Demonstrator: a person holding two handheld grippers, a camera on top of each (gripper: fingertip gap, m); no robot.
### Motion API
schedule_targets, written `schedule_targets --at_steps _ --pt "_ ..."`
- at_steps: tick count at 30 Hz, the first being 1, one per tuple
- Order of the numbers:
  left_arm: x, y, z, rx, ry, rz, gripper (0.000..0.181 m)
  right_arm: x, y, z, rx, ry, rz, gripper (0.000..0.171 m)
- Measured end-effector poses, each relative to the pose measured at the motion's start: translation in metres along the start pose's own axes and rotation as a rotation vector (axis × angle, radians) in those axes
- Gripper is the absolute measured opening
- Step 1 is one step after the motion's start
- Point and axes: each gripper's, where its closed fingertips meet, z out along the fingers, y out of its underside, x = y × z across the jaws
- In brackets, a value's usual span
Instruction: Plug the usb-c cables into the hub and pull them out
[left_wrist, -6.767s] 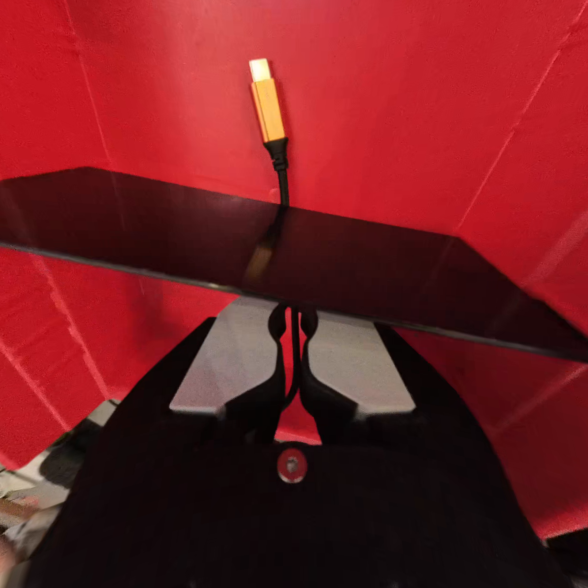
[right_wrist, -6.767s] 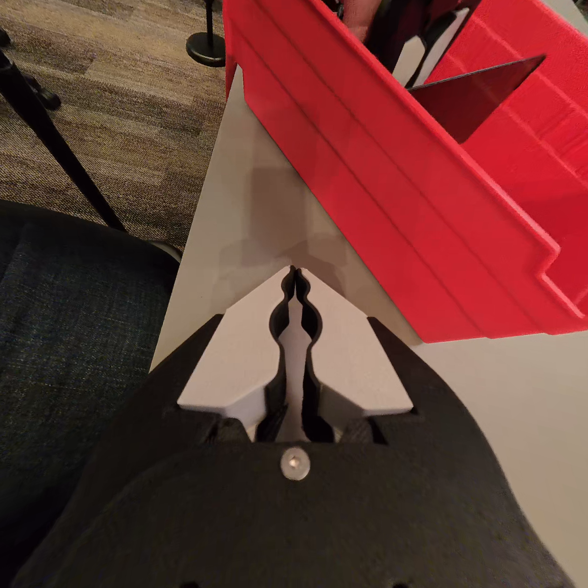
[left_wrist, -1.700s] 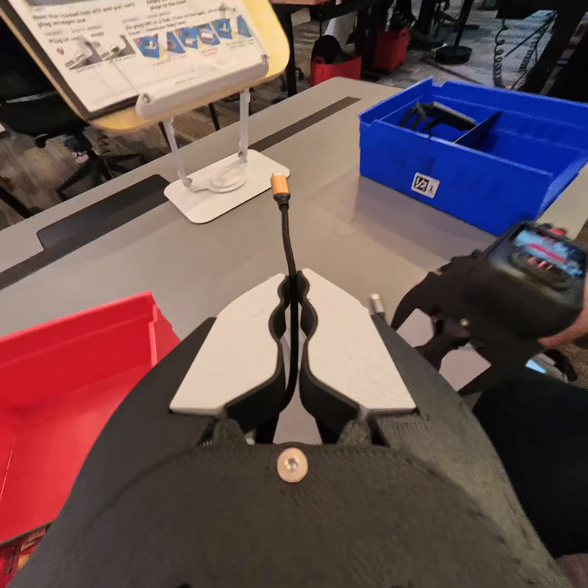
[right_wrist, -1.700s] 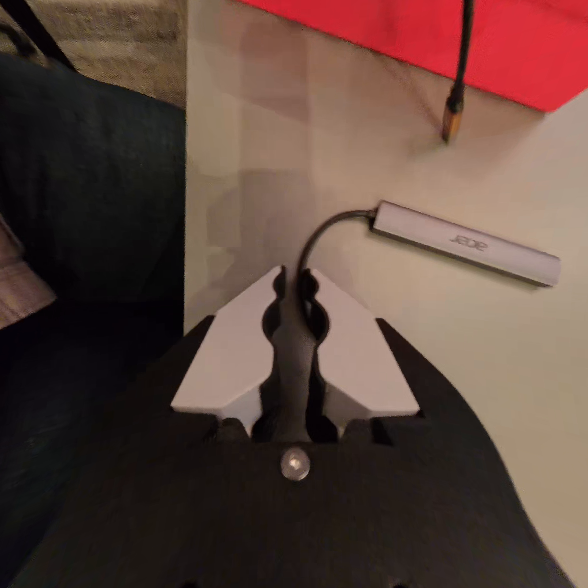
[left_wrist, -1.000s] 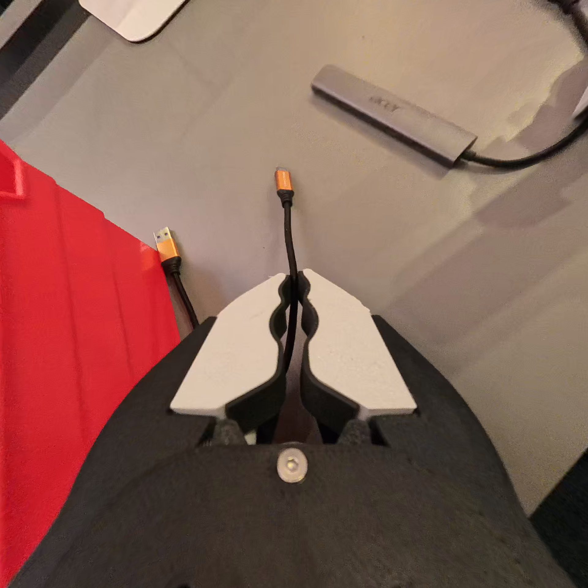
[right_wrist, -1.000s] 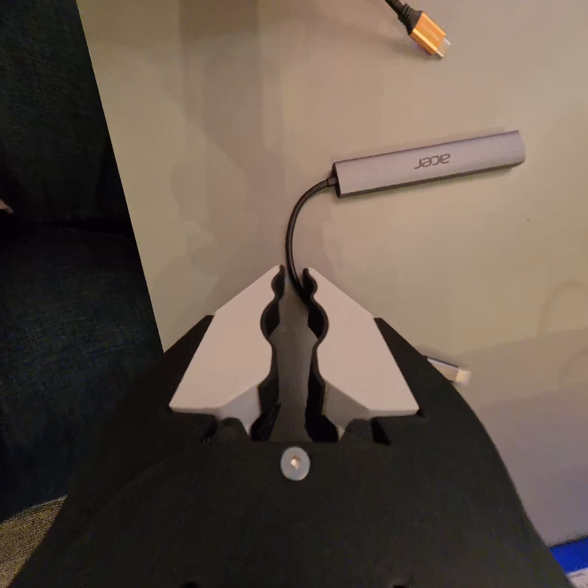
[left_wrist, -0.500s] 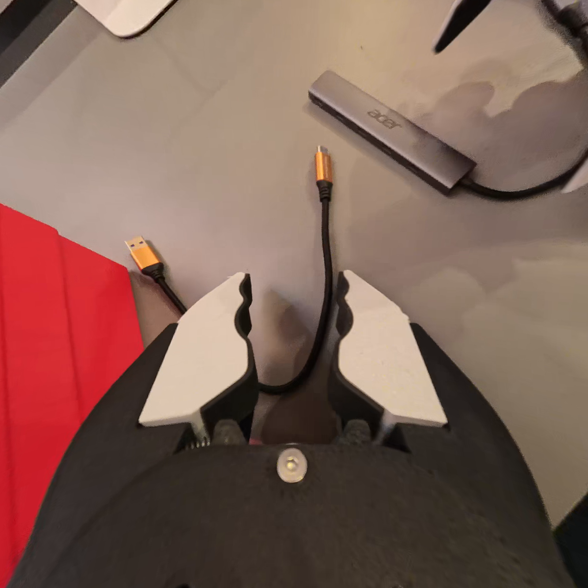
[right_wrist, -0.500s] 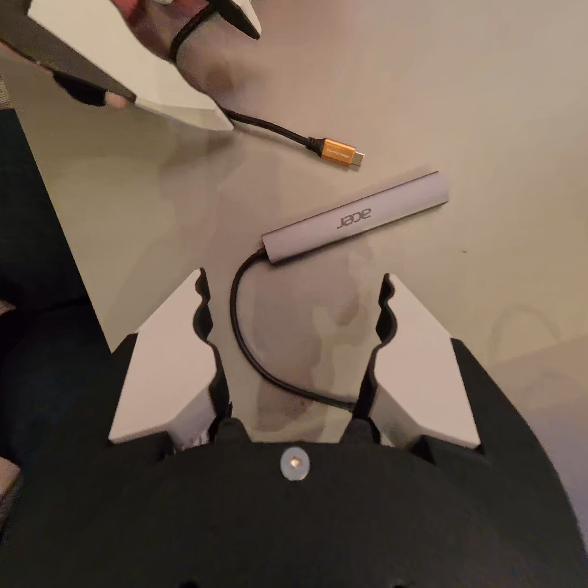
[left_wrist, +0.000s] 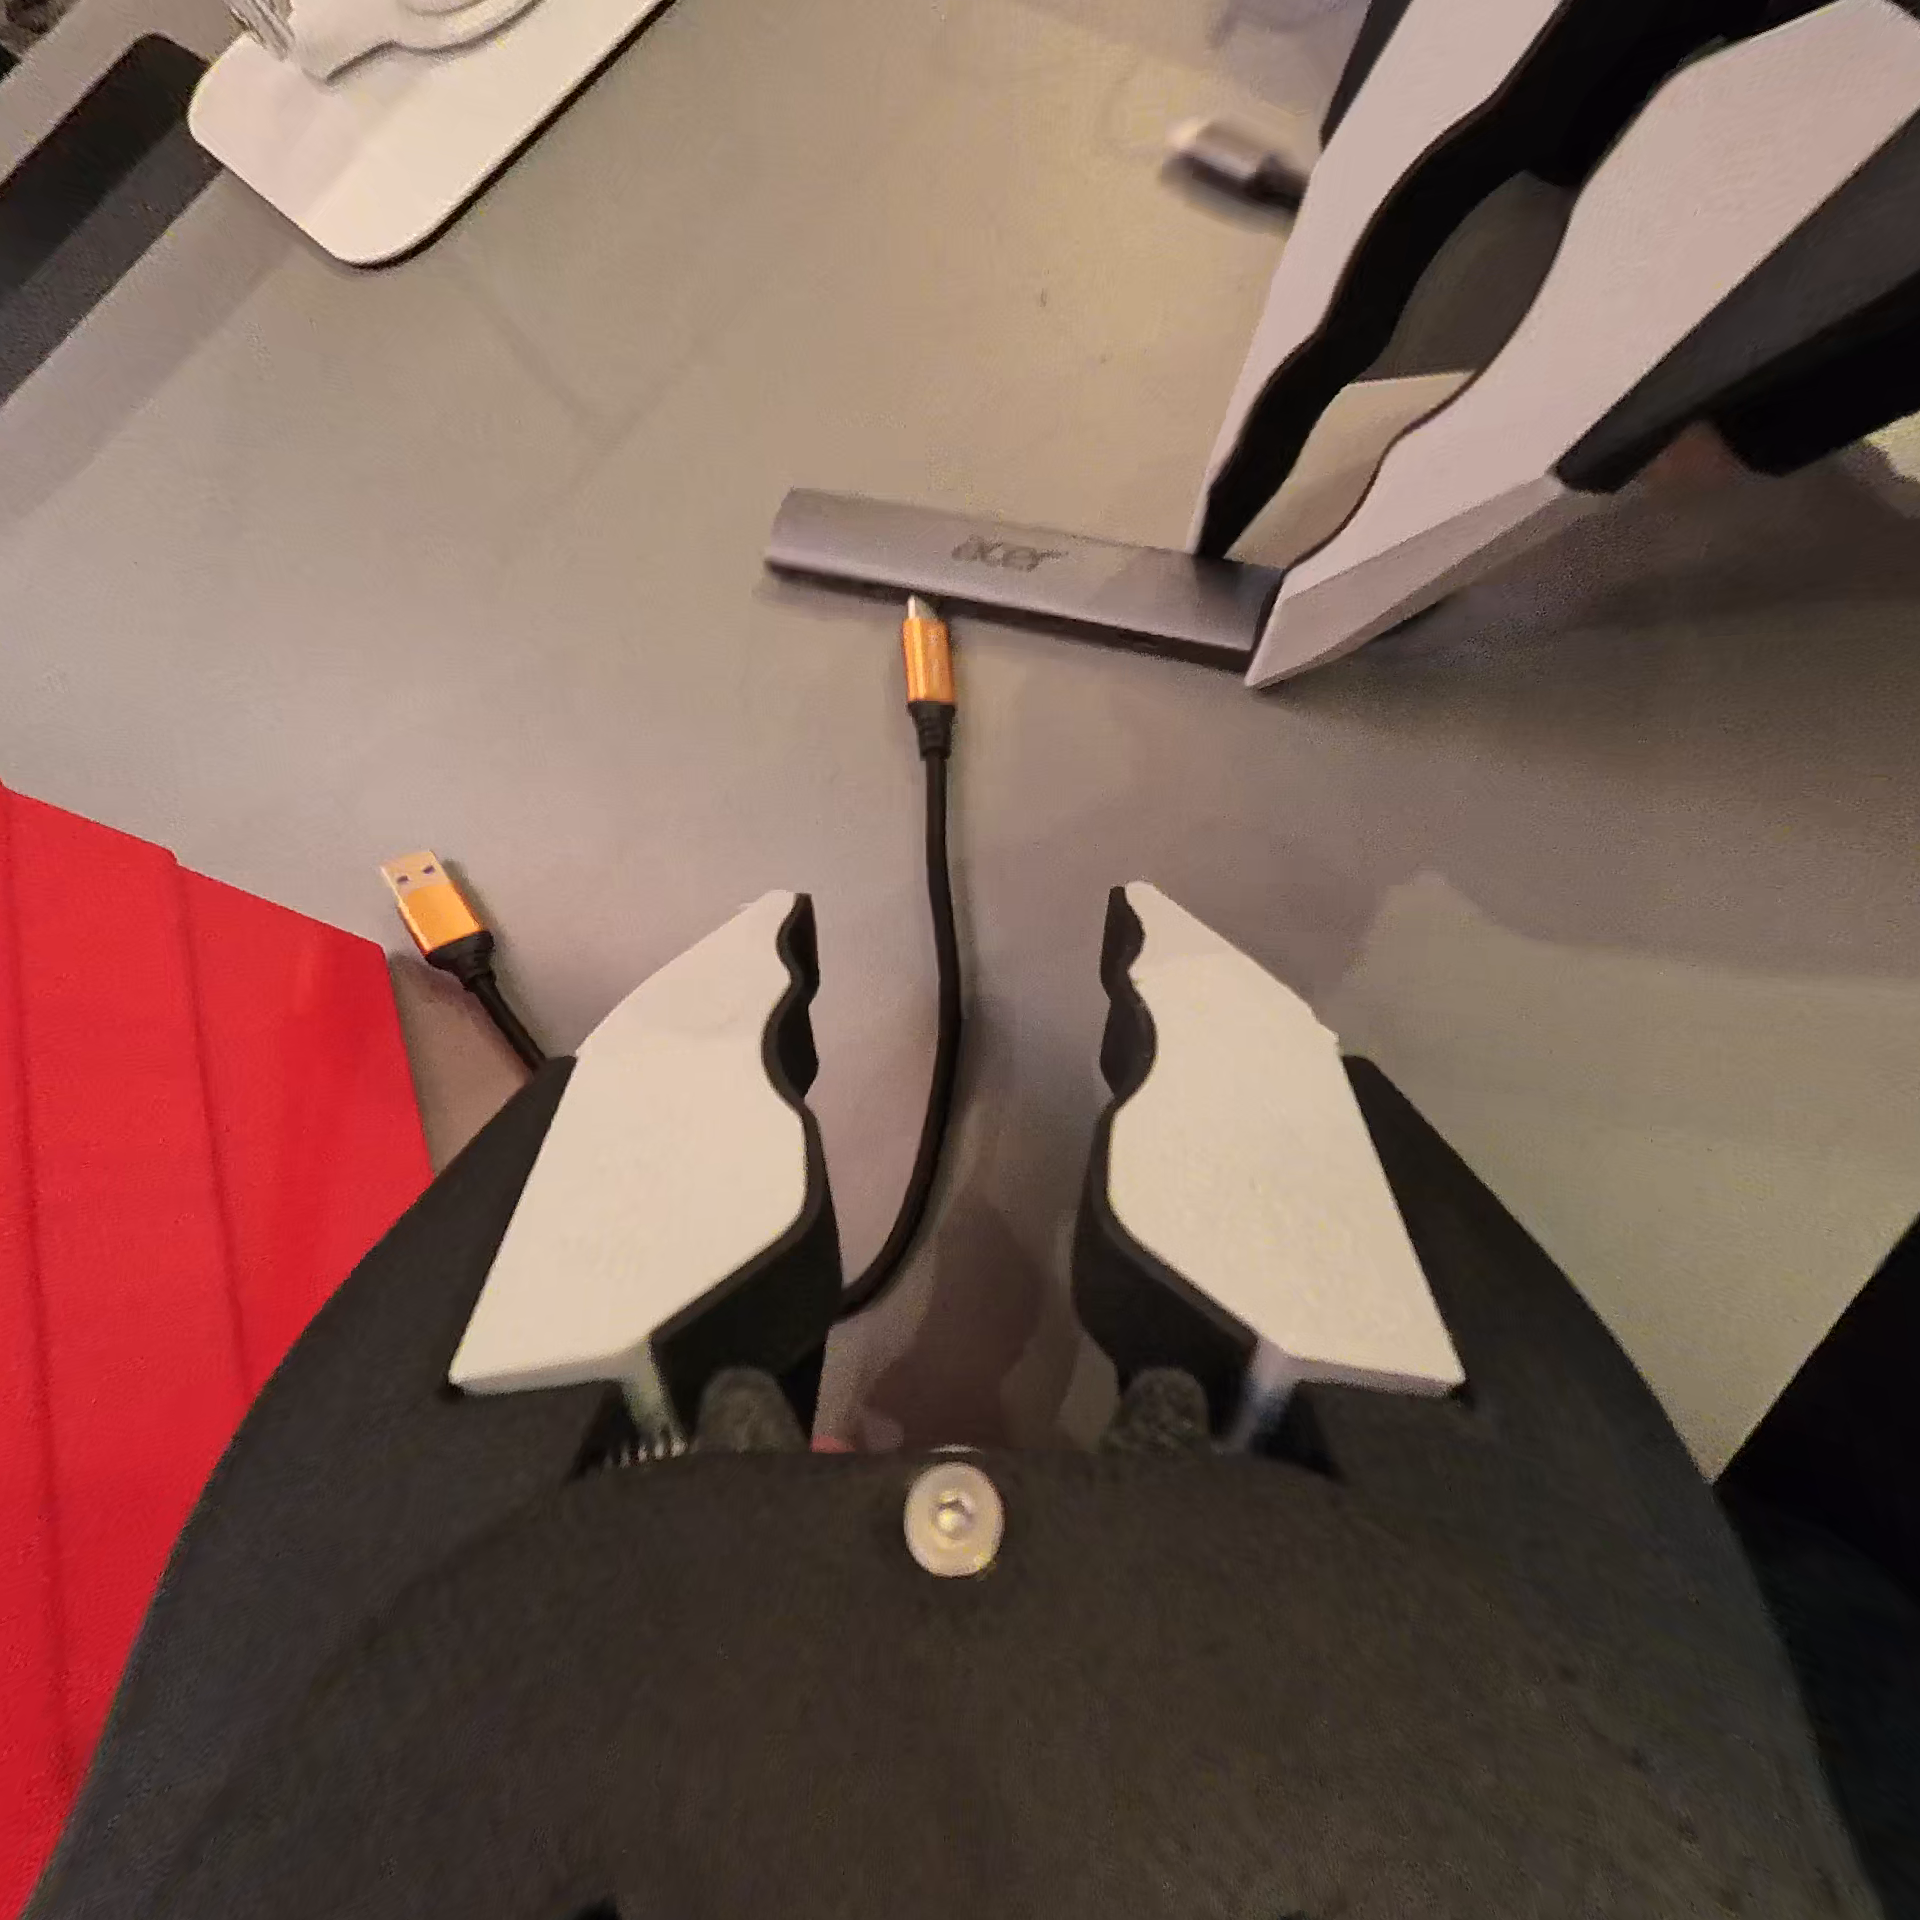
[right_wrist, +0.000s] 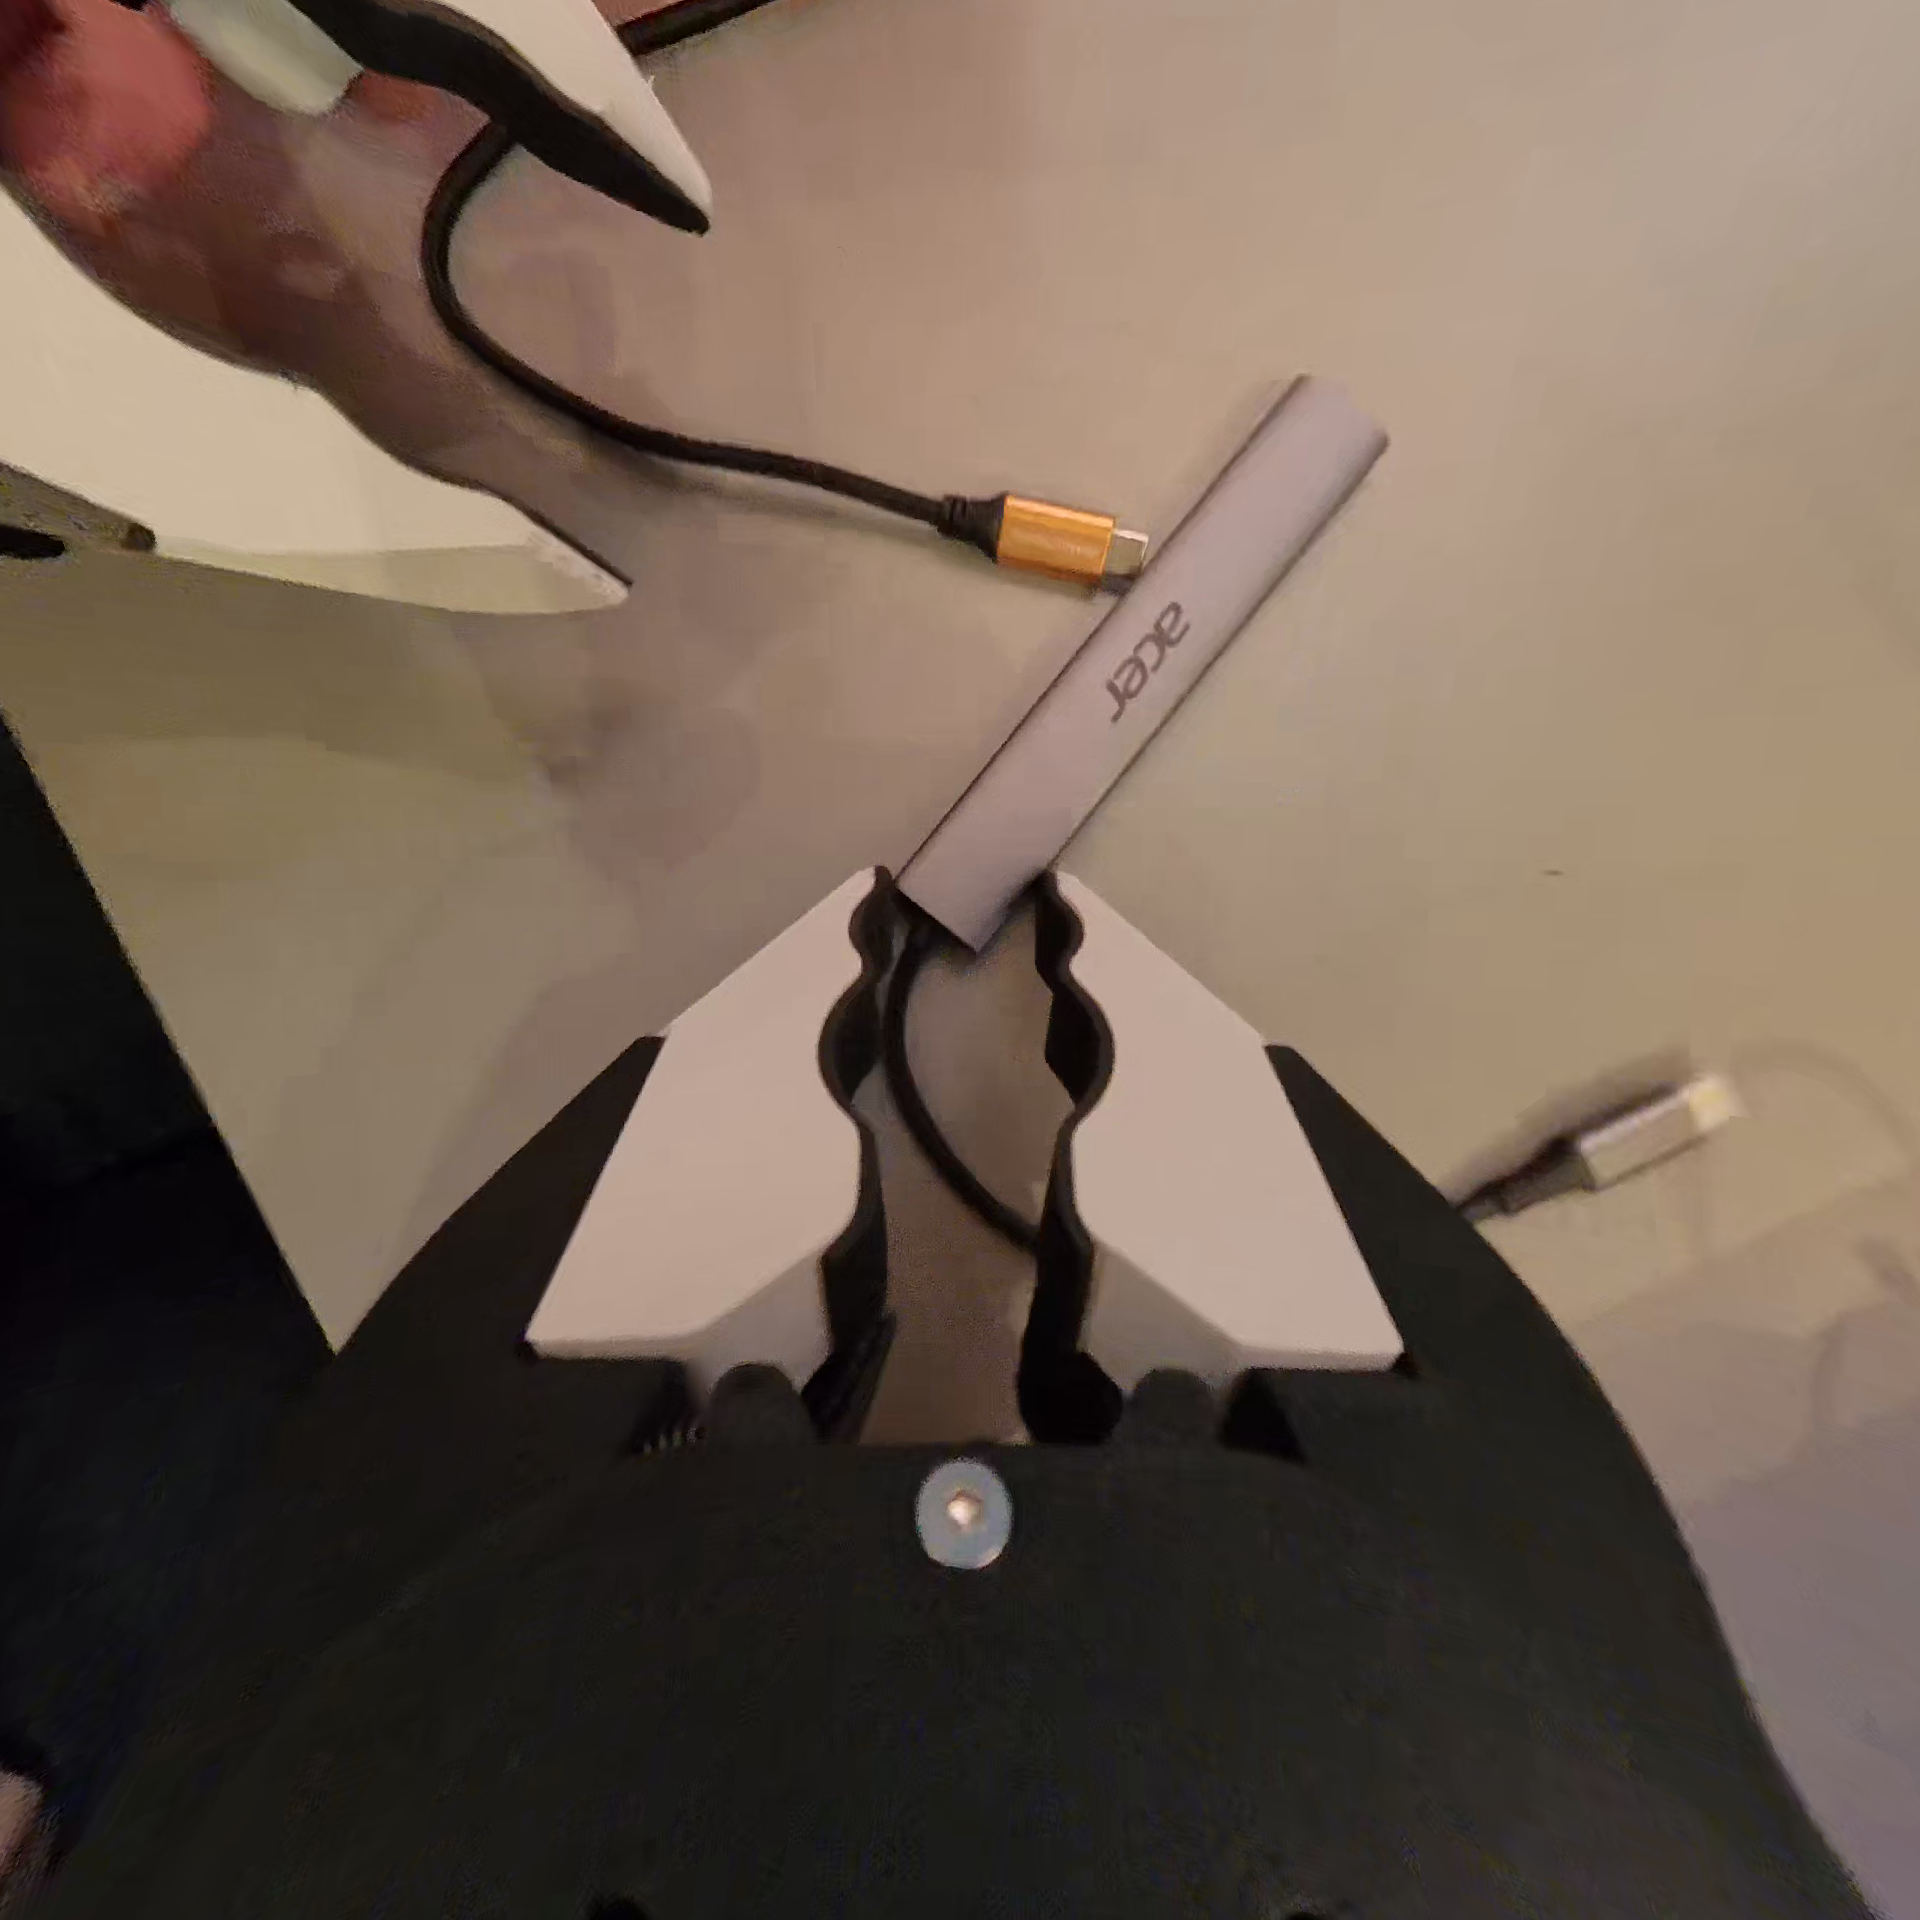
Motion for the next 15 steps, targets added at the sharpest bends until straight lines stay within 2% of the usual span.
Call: schedule_targets --at_steps 1,6,12,15 --pt "0.001 -0.002 -0.001 0.010 0.004 0.000 0.051 -0.003 0.002 -0.002 -0.005 -0.032 -0.020 0.024" --pt "0.007 -0.012 0.000 0.036 0.028 0.031 0.049 0.002 0.015 -0.011 -0.033 -0.034 -0.112 0.023" --pt "0.013 -0.029 0.003 0.074 0.023 0.140 0.051 -0.005 0.006 -0.030 0.086 -0.133 -0.098 0.022" --pt "0.012 -0.039 0.007 0.091 -0.018 0.255 0.054 -0.005 0.006 -0.036 0.113 -0.174 -0.063 0.022"
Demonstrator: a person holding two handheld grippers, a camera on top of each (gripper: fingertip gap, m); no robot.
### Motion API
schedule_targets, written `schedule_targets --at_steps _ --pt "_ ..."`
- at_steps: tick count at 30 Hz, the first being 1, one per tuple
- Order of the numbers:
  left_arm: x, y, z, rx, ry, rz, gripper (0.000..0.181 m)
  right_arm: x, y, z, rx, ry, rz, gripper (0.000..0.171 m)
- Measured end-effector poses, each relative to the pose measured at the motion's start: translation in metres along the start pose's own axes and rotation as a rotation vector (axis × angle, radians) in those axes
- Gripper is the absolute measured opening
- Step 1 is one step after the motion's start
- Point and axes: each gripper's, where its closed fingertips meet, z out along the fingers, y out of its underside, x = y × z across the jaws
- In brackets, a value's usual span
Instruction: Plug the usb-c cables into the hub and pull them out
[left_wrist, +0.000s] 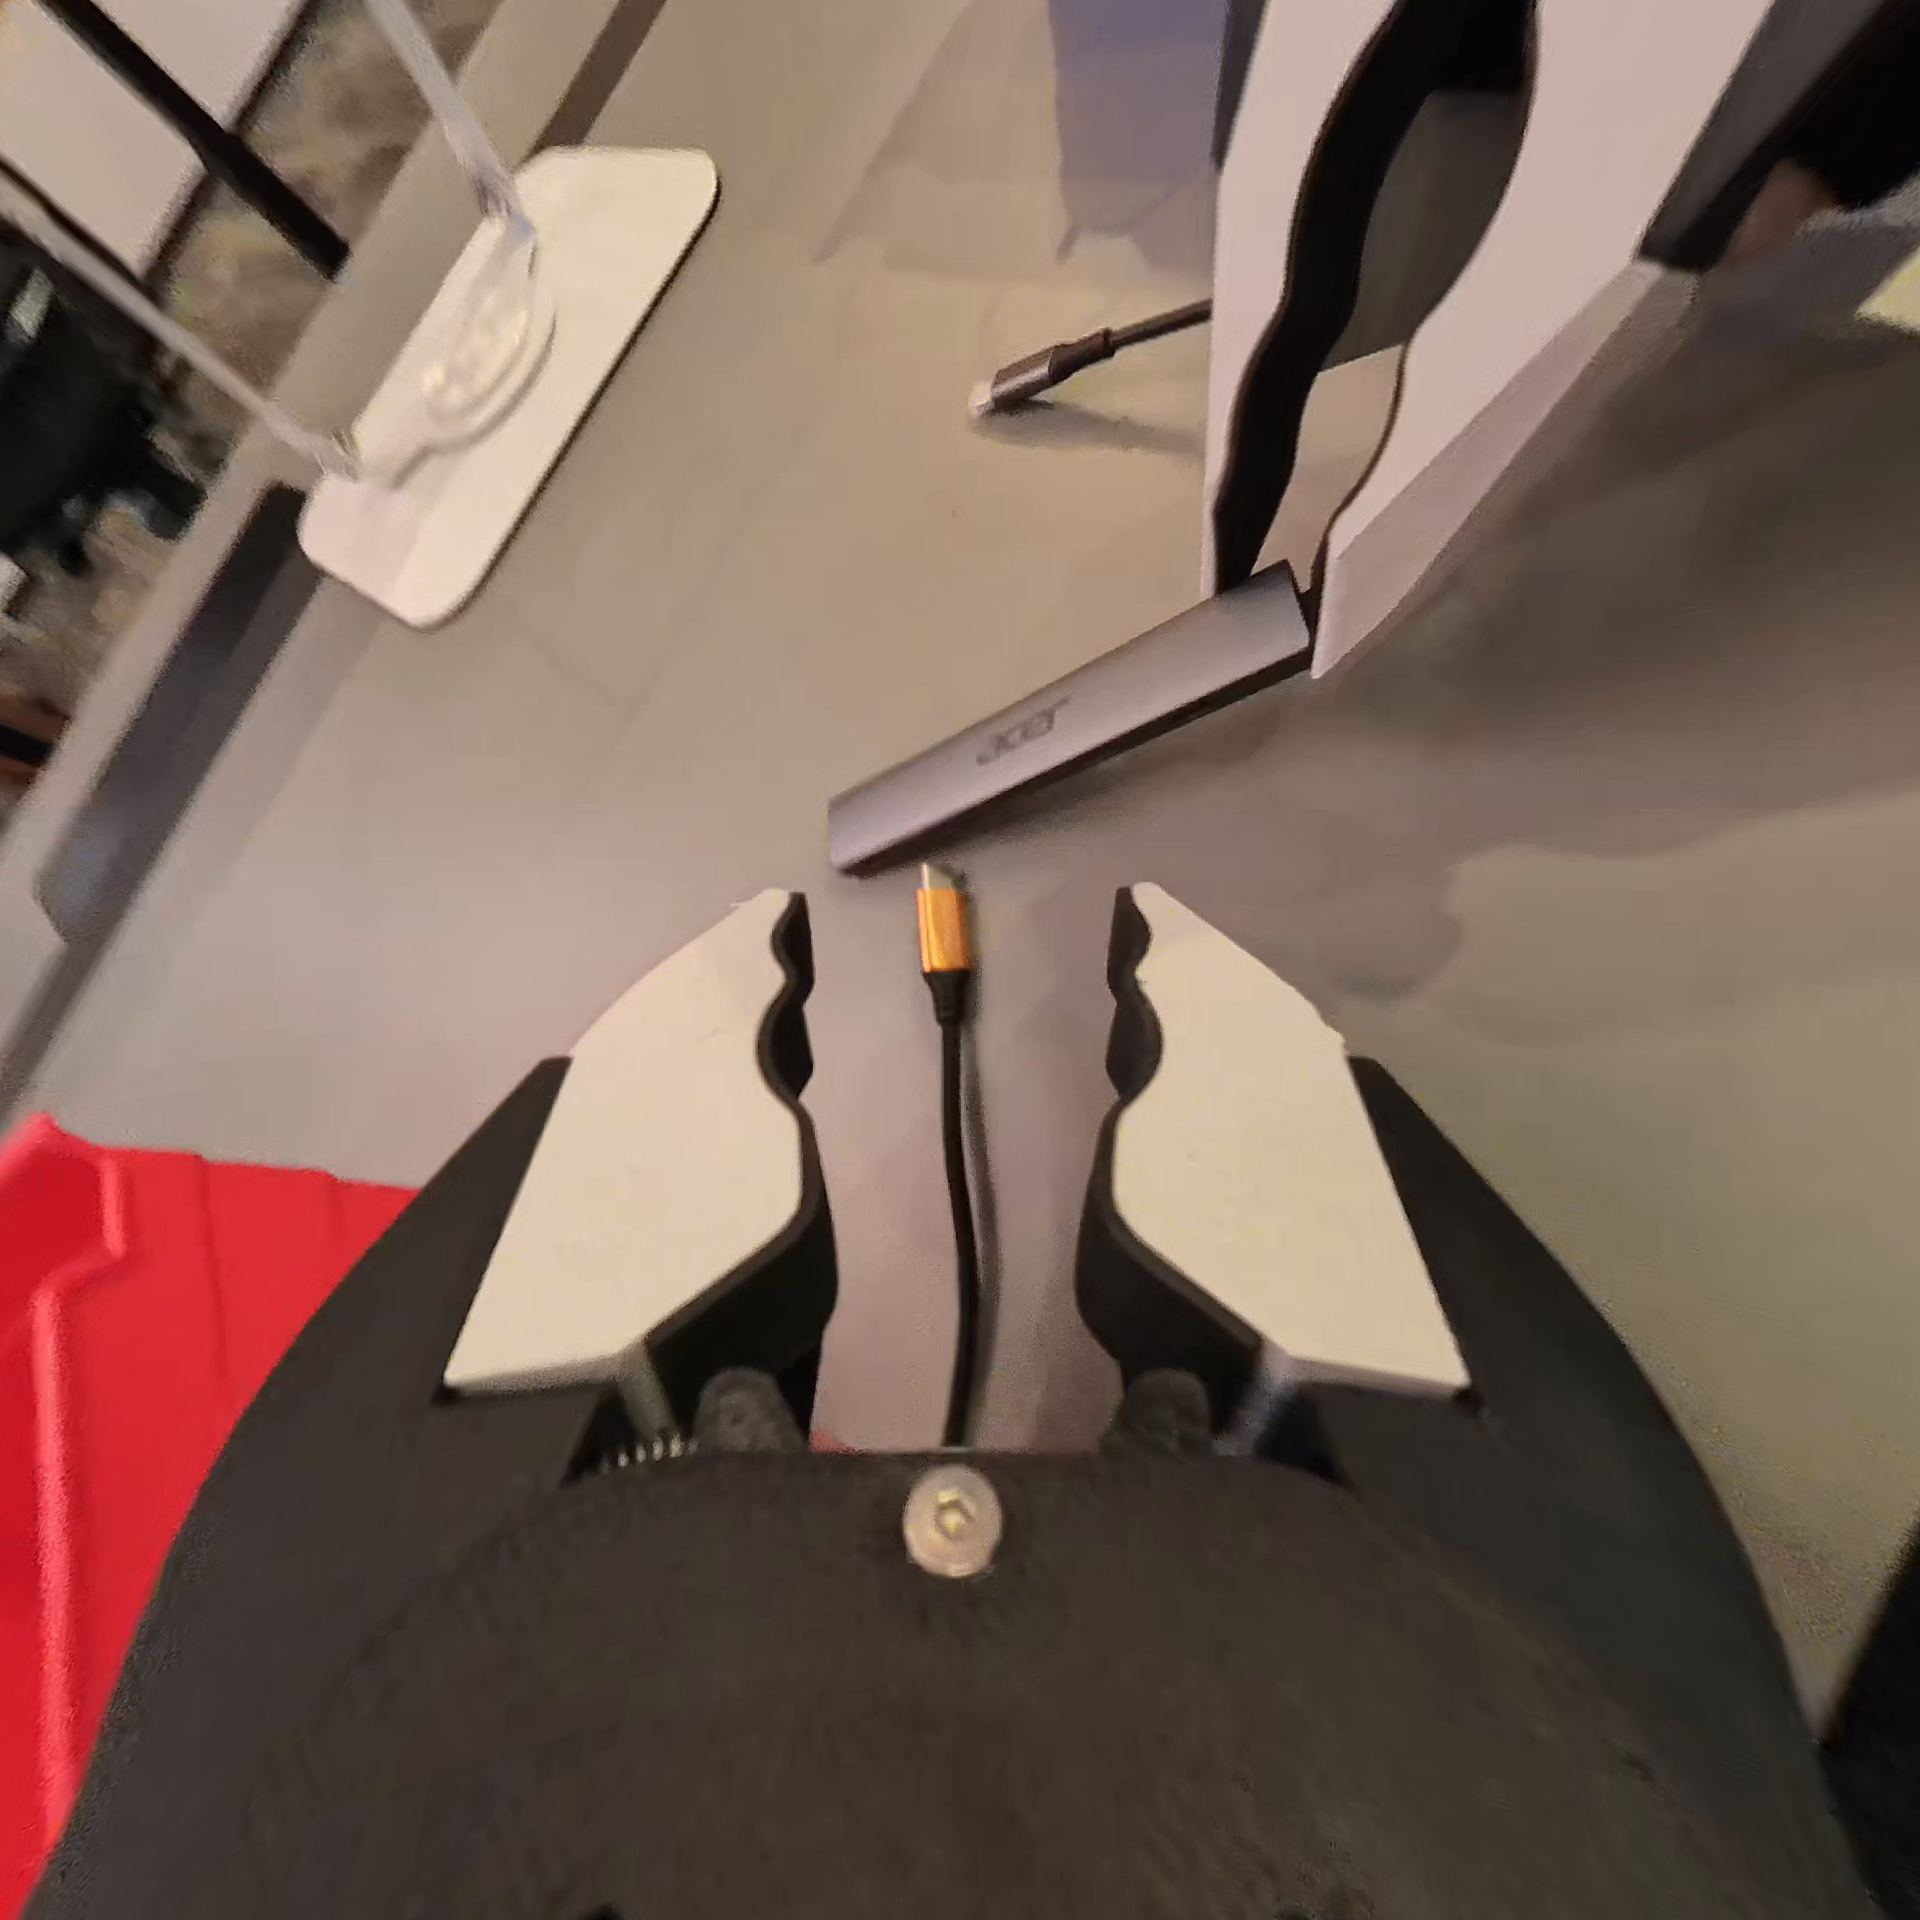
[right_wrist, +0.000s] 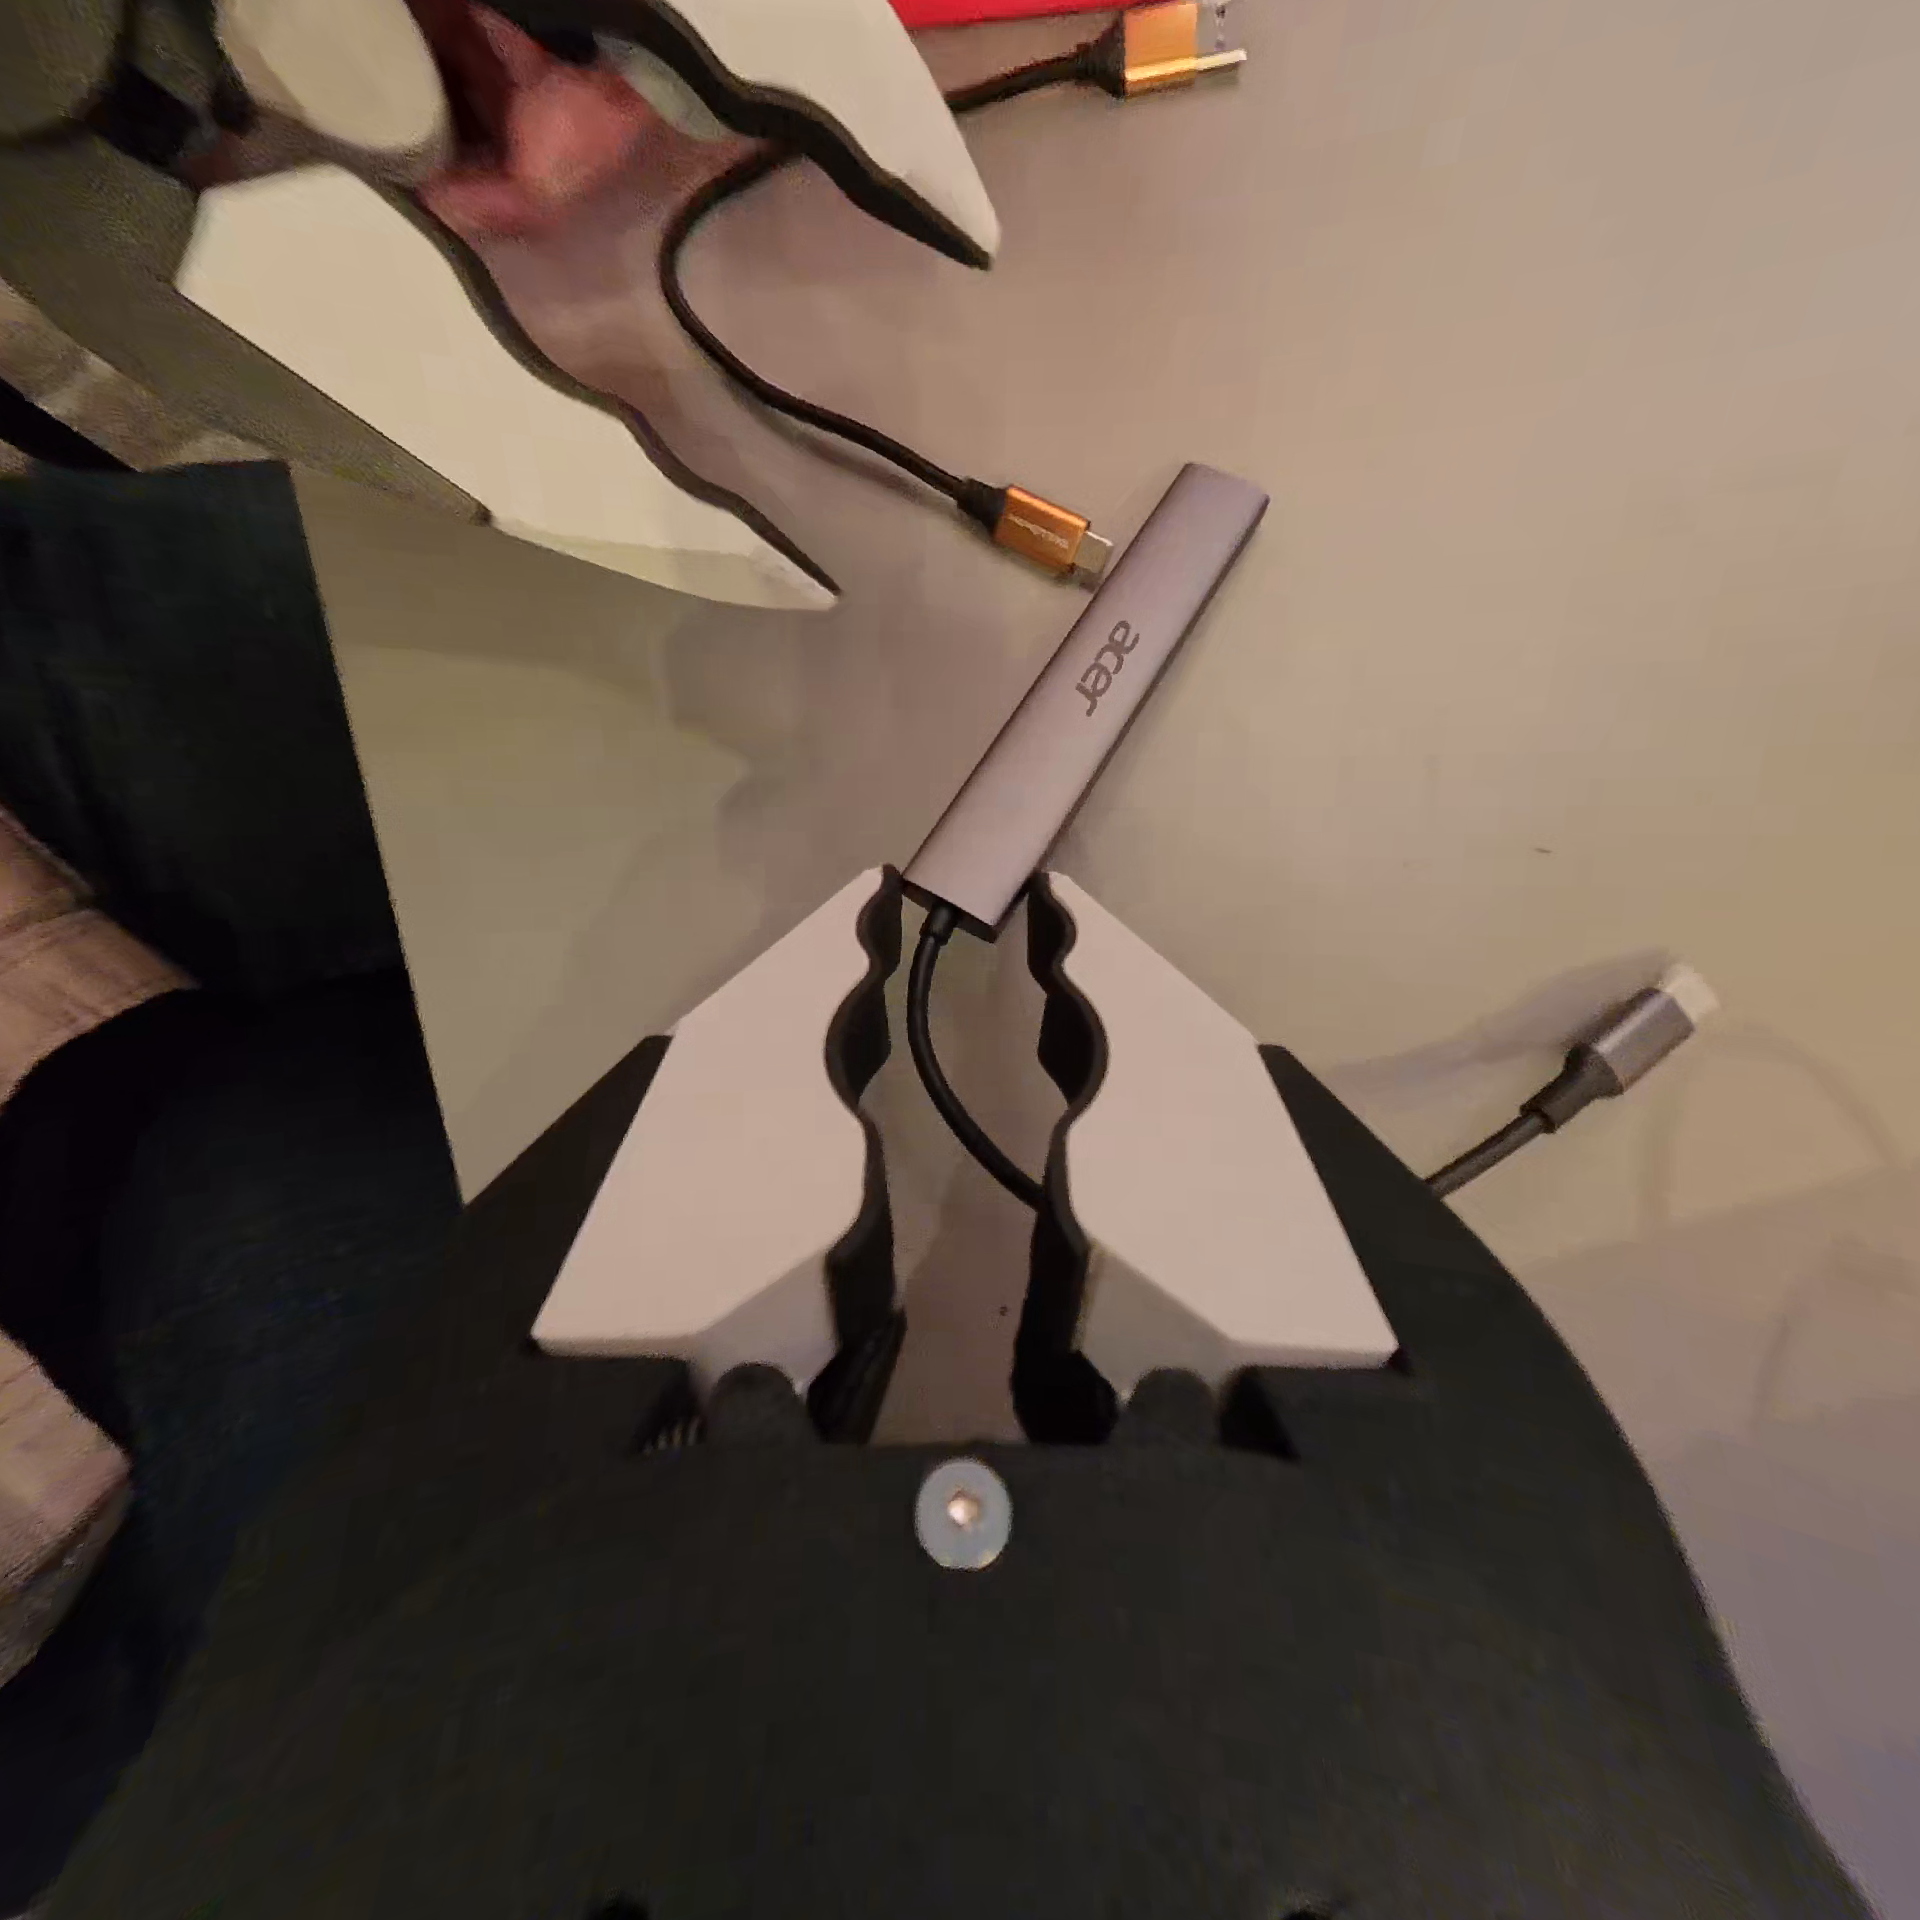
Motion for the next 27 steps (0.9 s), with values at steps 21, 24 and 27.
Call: schedule_targets --at_steps 21,24,27 --pt "0.004 -0.025 0.030 -0.087 -0.217 0.647 0.010 -0.010 -0.033 -0.048 0.164 0.077 -0.194 0.050" --pt "0.002 -0.031 0.026 -0.114 -0.200 0.675 0.010 -0.015 -0.031 -0.047 0.059 0.177 -0.377 0.057" --pt "-0.003 -0.048 0.019 -0.070 -0.259 0.772 0.010 -0.031 -0.040 -0.046 0.102 -0.002 -0.248 0.057"
